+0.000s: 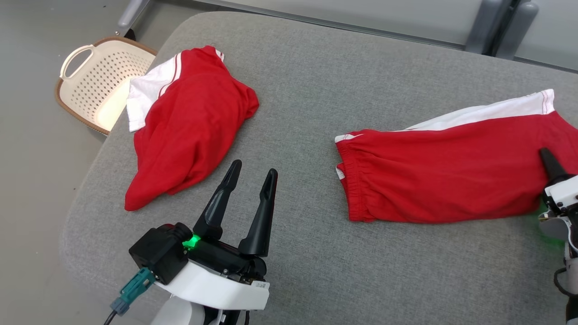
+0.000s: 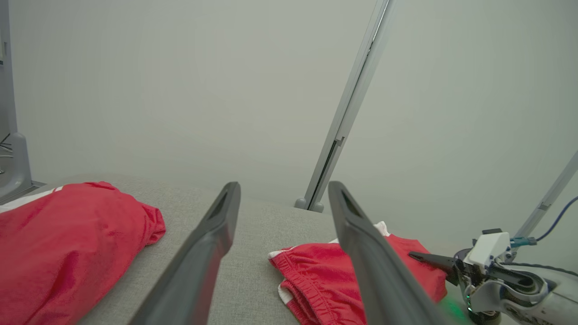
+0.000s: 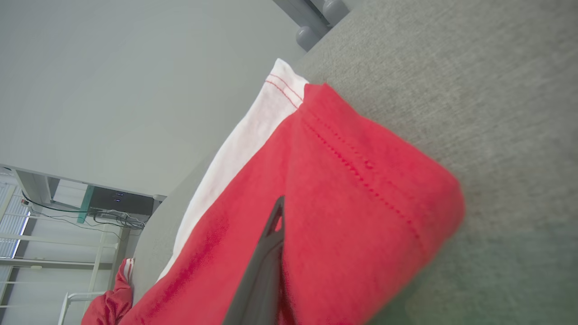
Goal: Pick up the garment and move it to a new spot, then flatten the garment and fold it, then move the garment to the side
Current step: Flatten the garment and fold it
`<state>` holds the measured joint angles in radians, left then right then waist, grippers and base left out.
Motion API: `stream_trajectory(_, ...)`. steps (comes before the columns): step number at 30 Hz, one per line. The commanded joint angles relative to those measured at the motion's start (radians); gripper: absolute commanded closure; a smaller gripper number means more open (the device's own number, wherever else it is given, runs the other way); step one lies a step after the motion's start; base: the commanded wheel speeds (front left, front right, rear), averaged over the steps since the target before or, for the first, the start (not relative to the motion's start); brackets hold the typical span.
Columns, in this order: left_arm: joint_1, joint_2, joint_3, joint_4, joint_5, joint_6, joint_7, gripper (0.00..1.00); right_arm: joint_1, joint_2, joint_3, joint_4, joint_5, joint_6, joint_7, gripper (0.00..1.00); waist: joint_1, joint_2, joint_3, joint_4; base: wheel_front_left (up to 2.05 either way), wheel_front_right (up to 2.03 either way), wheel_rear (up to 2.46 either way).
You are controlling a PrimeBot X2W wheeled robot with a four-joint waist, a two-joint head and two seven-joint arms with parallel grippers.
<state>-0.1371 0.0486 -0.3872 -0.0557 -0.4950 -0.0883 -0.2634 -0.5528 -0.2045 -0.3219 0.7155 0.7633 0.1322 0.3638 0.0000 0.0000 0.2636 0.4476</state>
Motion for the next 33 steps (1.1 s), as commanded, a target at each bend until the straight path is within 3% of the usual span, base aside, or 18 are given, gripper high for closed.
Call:
stream_trajectory(1, -0.014, 0.003, 0.000, 0.007, -0.004, -0.006, -0.002, 0.00, 0.040, 0.020, -0.004, 0.005, 0.013, -0.003, -0.015, 1.00, 0.0000, 0.0000, -0.010, -0.018, 0.00, 0.00, 0.00)
stream_trajectory(8, -0.011, 0.004, 0.022, 0.007, 0.025, -0.009, -0.002, 0.00, 0.094, 0.026, -0.018, -0.083, 0.067, -0.003, -0.108, 1.00, 0.0000, 0.0000, -0.042, -0.089, 0.00, 0.00, 0.00)
stream_trajectory(19, 0.008, 0.003, 0.032, 0.020, 0.055, -0.018, -0.002, 0.00, 0.222, -0.018, -0.089, -0.136, 0.162, -0.002, -0.216, 1.00, 0.0000, 0.0000, -0.083, -0.185, 0.00, 0.00, 0.00)
stream_trajectory(26, 0.027, 0.004, 0.025, 0.028, 0.054, -0.023, -0.002, 0.00, 0.261, -0.060, -0.162, -0.108, 0.121, -0.001, -0.327, 1.00, 0.0000, 0.0000, -0.113, -0.206, 0.00, 0.00, 0.00)
stream_trajectory(33, 0.030, 0.004, 0.028, 0.038, 0.054, -0.026, -0.002, 0.00, 0.247, -0.038, -0.063, -0.171, 0.074, -0.001, -0.366, 1.00, 0.0000, 0.0000, -0.128, -0.207, 0.00, 0.00, 0.00)
